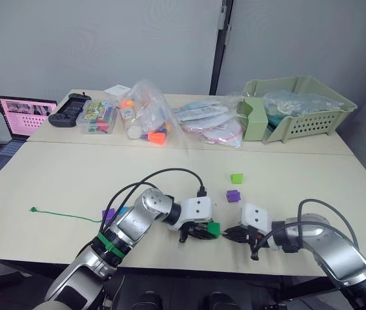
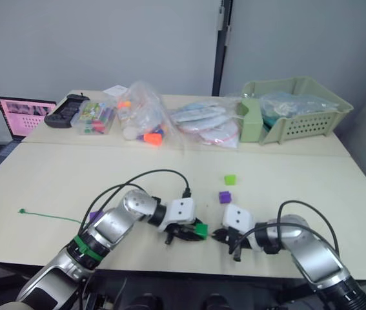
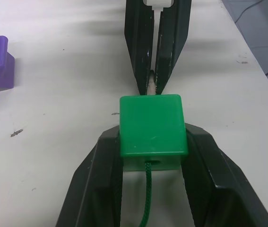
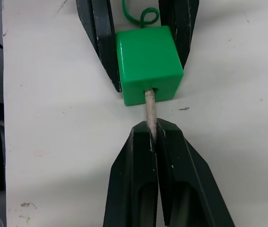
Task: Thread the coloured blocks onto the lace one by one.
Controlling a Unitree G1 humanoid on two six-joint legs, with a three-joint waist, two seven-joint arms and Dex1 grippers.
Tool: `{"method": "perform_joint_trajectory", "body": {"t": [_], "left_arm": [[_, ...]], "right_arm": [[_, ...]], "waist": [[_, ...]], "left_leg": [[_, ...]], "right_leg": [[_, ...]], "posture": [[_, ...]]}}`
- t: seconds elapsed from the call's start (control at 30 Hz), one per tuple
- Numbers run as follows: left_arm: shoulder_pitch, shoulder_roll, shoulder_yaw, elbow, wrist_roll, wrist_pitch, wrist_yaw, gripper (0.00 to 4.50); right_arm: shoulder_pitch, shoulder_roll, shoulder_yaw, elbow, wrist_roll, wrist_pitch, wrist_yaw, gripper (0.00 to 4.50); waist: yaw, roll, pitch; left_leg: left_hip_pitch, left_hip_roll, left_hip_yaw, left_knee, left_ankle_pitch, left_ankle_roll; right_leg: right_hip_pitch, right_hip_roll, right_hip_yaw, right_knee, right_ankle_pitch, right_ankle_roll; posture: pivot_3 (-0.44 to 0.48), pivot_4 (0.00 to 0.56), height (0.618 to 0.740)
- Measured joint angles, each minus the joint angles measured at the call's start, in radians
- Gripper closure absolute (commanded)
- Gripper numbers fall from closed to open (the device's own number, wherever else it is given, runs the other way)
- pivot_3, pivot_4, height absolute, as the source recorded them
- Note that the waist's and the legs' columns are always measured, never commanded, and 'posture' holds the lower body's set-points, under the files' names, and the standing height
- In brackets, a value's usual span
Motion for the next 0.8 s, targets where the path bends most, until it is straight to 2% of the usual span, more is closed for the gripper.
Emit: {"method": "perform_joint_trajectory", "body": {"t": [0.07, 0.13, 0.33, 0.43, 0.57, 0.67, 0.8], "left_arm": [[0.003, 0.025, 0.010, -0.019, -0.005, 0.015, -0.006, 3.32], [0.024, 0.093, 0.042, -0.060, -0.029, 0.039, -0.025, 3.32], [0.166, 0.408, 0.217, -0.118, -0.093, -0.020, -0.103, 3.32], [0.206, 0.493, 0.271, -0.073, -0.099, -0.102, -0.118, 3.32], [0.206, 0.612, 0.336, 0.135, -0.096, -0.293, -0.125, 3.32], [0.197, 0.656, 0.377, 0.268, -0.072, -0.376, -0.124, 3.32], [0.194, 0.652, 0.379, 0.296, -0.065, -0.432, -0.129, 3.32]], "right_arm": [[-0.001, -0.003, -0.001, 0.002, 0.000, -0.010, 0.007, 4.50], [-0.002, -0.012, -0.005, 0.002, 0.002, -0.014, 0.014, 4.50], [0.007, -0.039, -0.037, -0.011, 0.011, -0.020, 0.044, 4.50], [0.010, -0.040, -0.045, -0.016, 0.012, -0.033, 0.057, 4.50], [0.017, -0.044, -0.048, -0.017, 0.021, -0.046, 0.081, 4.50], [0.027, -0.051, -0.048, -0.016, 0.029, -0.054, 0.092, 4.50], [0.022, -0.050, -0.048, -0.016, 0.030, -0.064, 0.099, 4.50]], "waist": [[0.000, 0.000, 0.000], [-0.007, 0.000, 0.000], [-0.028, 0.000, 0.000], [-0.027, 0.000, 0.000], [-0.036, 0.000, 0.000], [-0.032, 0.001, 0.000], [-0.026, 0.001, 0.000]], "left_leg": [[0.000, 0.000, 0.000, 0.000, 0.000, 0.000], [0.001, 0.001, 0.000, -0.001, 0.000, 0.000], [0.004, 0.002, 0.000, -0.003, 0.000, 0.000], [0.005, 0.002, 0.000, -0.003, 0.000, 0.000], [0.008, 0.005, 0.002, -0.007, 0.000, 0.000], [0.011, 0.004, 0.003, -0.010, 0.000, 0.000], [0.010, 0.004, 0.003, -0.010, 0.000, 0.000]], "right_leg": [[0.000, 0.000, 0.000, 0.000, 0.000, 0.000], [0.000, 0.000, 0.000, 0.000, 0.000, 0.000], [0.000, 0.001, 0.000, 0.001, -0.001, -0.001], [0.001, 0.001, 0.000, 0.001, -0.001, -0.001], [0.000, 0.002, 0.000, 0.002, -0.001, -0.002], [0.000, 0.001, 0.000, 0.003, -0.003, -0.003], [0.000, 0.001, 0.000, 0.003, -0.002, -0.004]], "posture": [[0.000, 0.150, 0.740], [0.000, 0.150, 0.740], [0.000, 0.150, 0.740], [0.000, 0.150, 0.740], [0.000, 0.150, 0.740], [0.000, 0.150, 0.740], [0.000, 0.150, 0.740]]}}
